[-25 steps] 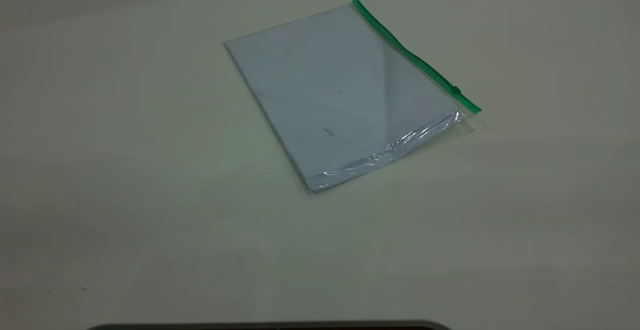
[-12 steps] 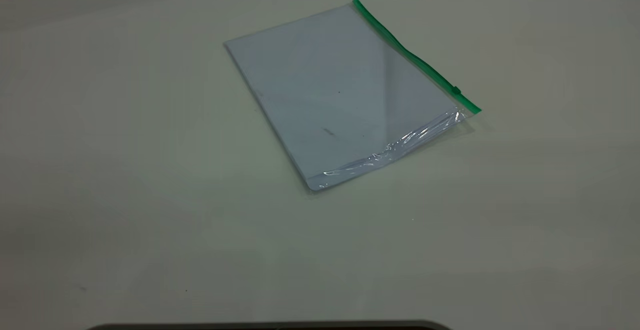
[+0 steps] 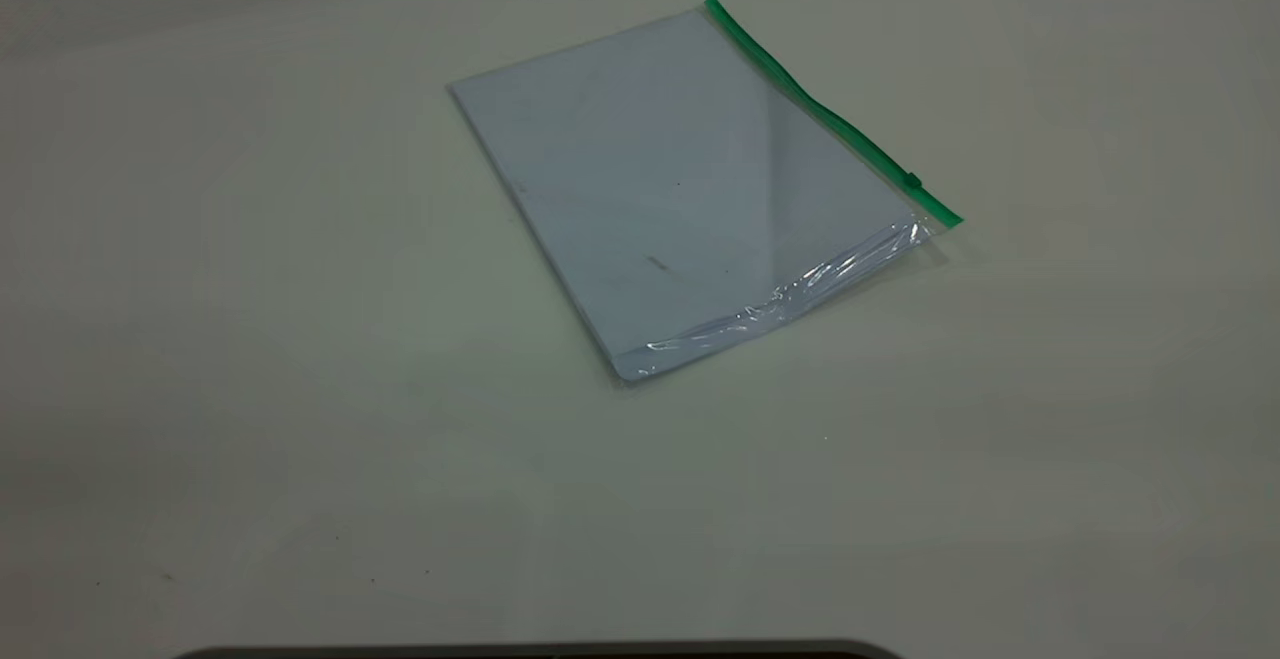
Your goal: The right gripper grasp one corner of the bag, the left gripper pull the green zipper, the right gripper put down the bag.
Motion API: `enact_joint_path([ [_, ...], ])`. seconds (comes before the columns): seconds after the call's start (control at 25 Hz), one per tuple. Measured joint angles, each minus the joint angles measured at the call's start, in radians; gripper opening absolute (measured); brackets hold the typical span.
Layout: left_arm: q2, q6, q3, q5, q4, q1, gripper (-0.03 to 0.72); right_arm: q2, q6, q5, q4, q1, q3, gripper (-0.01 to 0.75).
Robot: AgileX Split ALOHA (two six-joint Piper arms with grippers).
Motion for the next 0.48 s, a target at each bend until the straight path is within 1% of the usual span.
enact_joint_path([
  [0.48, 0.000, 0.000, 0.000, -0.001, -0.014, 0.000, 0.512, 0.000, 0.000, 0.000, 0.000, 0.000, 0.000, 0.537],
])
